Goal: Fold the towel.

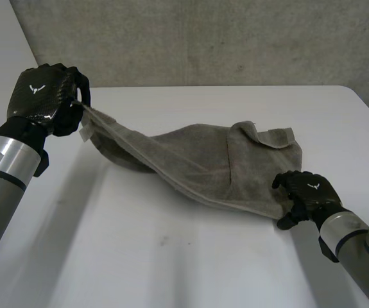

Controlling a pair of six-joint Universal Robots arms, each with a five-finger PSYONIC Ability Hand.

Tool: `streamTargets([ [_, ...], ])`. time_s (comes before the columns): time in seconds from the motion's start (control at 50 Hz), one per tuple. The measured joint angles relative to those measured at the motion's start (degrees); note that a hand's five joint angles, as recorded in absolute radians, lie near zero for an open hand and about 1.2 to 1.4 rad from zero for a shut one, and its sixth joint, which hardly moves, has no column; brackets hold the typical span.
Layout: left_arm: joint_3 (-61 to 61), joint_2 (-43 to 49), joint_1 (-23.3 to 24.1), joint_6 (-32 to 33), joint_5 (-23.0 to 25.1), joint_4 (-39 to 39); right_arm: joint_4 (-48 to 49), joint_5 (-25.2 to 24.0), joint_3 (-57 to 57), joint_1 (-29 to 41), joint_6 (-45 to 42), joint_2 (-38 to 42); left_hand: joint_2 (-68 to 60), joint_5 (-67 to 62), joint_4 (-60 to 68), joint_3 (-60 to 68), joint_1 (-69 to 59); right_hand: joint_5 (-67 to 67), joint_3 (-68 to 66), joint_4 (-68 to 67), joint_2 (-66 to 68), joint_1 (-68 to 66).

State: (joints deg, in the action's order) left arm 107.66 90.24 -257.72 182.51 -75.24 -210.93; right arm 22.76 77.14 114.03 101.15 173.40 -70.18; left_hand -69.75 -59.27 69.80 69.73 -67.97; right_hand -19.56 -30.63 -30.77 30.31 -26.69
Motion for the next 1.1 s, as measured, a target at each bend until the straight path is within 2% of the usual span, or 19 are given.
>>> streamTargets([
  [0.02,0.0,0.0,0.0,0.0,0.0,0.0,0.0,0.0,0.0,0.0,0.0,0.0,0.0,0.0,0.0,0.0,0.0,0.0,0.0,0.0,0.0,0.0],
  [0.04,0.04,-0.02,-0.03,0.0,0.0,0.0,1.31,0.53,-1.07,0.0,-0.31,1.54,0.0,0.0,0.0,0.0,0.0,-9.02,-9.94,-9.32,10.46,-8.12],
  [0.06,0.05,-0.03,-0.04,0.0,0.0,0.0,1.82,0.81,-1.48,-0.01,-0.45,1.99,0.0,0.0,0.0,0.0,0.0,-12.41,-13.02,-12.89,13.59,-11.62],
  [0.08,0.06,-0.04,-0.07,0.0,0.01,0.01,2.6,1.46,-2.14,-0.05,-0.72,2.52,0.0,0.0,0.0,0.0,0.0,-25.82,-27.48,-26.57,28.27,-23.11],
  [0.12,0.08,-0.07,-0.1,0.0,0.04,0.03,3.35,2.28,-2.87,-0.12,-1.06,2.81,0.0,0.0,0.0,0.0,0.0,-32.4,-33.17,-33.19,34.05,-28.21],
  [0.24,0.25,-0.44,-0.1,-0.04,0.15,0.17,3.76,5.4,-6.3,-0.24,-3.46,-1.19,0.0,0.0,0.0,0.0,0.0,-35.97,-37.09,-37.43,37.16,-29.2],
  [0.3,0.4,-1.28,-0.17,-0.09,0.18,0.41,0.79,5.72,-8.81,-0.2,-6.59,-8.71,0.0,0.0,0.0,0.0,0.0,-35.99,-37.1,-37.43,37.16,-29.2],
  [0.34,0.44,-2.62,-0.36,-0.12,0.18,0.87,-4.08,4.82,-11.72,-0.26,-9.95,-15.06,0.0,0.0,0.0,0.0,0.0,-36.03,-37.1,-37.44,37.16,-29.2],
  [0.38,0.44,-3.34,-0.45,-0.12,0.19,1.18,-6.46,4.3,-13.0,-0.3,-11.3,-17.06,0.0,0.0,0.0,0.0,0.0,-36.04,-37.08,-37.44,37.16,-29.2],
  [0.4,0.27,-5.11,-0.66,-0.13,0.21,1.93,-13.03,2.66,-16.73,-0.44,-14.67,-21.16,0.0,0.0,0.0,0.0,0.0,-36.06,-37.09,-37.45,37.16,-29.2],
  [0.44,0.03,-6.72,-0.86,-0.12,0.22,2.71,-17.56,1.53,-19.18,-0.55,-16.78,-23.15,0.0,0.0,0.0,0.0,0.0,-36.14,-37.1,-37.46,37.16,-29.2],
  [0.56,-2.43,-13.63,-1.78,-0.31,0.27,7.11,-40.6,-2.22,-34.12,-1.61,-27.43,-26.46,0.0,0.0,0.0,0.0,0.0,-36.21,-37.11,-37.65,37.17,-29.2],
  [0.58,-2.43,-13.63,-1.78,-0.31,0.27,7.11,-40.6,-2.22,-34.12,-1.61,-27.43,-26.46,0.0,0.0,0.0,0.0,0.0,-36.21,-37.11,-37.65,37.17,-29.2],
  [0.6,-3.68,-15.18,-1.98,-0.58,0.3,9.16,-47.68,-2.61,-38.83,-1.85,-31.26,-25.85,0.0,0.0,0.0,0.0,0.0,-36.28,-37.11,-37.65,37.17,-29.2],
  [0.68,-5.28,-16.01,-1.99,-0.88,0.43,12.56,-55.94,-2.69,-43.47,-1.95,-36.65,-23.07,0.0,0.0,0.0,0.0,0.0,-36.43,-37.11,-37.65,37.17,-29.2],
  [0.82,-6.22,-11.58,-1.68,-0.8,0.67,17.01,-61.18,-1.28,-43.88,-0.16,-42.97,-14.73,0.0,0.0,0.0,0.0,0.0,-36.43,-37.11,-37.65,37.17,-29.2],
  [0.96,-12.25,7.42,-1.33,2.22,0.42,18.15,-56.41,5.82,-47.29,4.07,-47.89,0.28,0.0,0.0,0.0,0.0,0.0,-36.44,-37.11,-37.66,37.17,-29.2],
  [1.02,-14.72,10.32,-1.14,3.49,0.27,18.12,-55.2,6.51,-48.45,4.37,-48.1,1.73,0.0,0.0,0.0,0.0,0.0,-36.44,-37.11,-37.66,37.17,-29.2],
  [1.1,-25.97,17.72,-0.07,8.05,-0.5,17.87,-41.3,9.89,-58.21,6.13,-48.11,7.52,0.0,0.0,0.0,0.0,0.0,-36.43,-37.17,-37.66,37.19,-29.2],
])
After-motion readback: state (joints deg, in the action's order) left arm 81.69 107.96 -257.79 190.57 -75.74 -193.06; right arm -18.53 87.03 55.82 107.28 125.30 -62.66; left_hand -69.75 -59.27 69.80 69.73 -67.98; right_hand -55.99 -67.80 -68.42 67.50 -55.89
